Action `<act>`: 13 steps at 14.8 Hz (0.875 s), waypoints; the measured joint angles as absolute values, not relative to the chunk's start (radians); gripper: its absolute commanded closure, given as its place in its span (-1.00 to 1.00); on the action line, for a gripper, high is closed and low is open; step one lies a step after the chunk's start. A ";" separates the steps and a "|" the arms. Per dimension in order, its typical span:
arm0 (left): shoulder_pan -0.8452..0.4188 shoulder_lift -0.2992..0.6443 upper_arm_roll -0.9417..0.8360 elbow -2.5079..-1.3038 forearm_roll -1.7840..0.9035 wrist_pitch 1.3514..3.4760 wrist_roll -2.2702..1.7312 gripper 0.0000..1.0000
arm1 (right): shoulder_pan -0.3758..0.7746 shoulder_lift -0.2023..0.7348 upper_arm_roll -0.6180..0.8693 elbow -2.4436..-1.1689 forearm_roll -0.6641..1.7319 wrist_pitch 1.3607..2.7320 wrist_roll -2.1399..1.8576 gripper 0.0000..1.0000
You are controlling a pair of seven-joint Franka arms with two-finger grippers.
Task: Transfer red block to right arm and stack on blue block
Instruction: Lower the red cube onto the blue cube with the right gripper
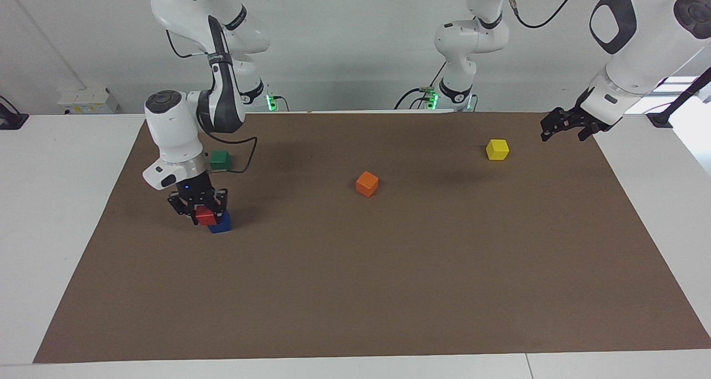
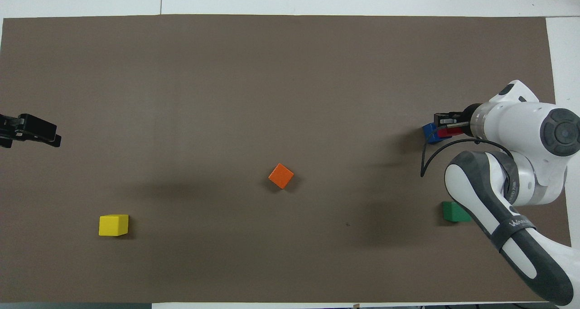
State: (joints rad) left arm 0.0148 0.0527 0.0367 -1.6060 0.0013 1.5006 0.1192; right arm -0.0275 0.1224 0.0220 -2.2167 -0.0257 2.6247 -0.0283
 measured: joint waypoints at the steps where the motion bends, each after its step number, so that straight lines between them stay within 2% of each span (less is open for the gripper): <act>1: 0.015 0.053 0.037 -1.606 0.001 1.501 0.119 -1.00 | -0.027 0.123 0.022 -2.217 -0.026 2.625 -0.028 1.00; 13: -0.010 0.053 -0.022 -1.604 0.000 1.535 0.112 -1.00 | -0.008 0.125 0.024 -2.224 -0.026 2.625 -0.029 1.00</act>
State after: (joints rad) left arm -0.0096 0.0530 -0.0224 -1.6042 0.0003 1.5347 0.1117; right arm -0.0076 0.1251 0.0239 -2.2237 -0.0258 2.6246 -0.0291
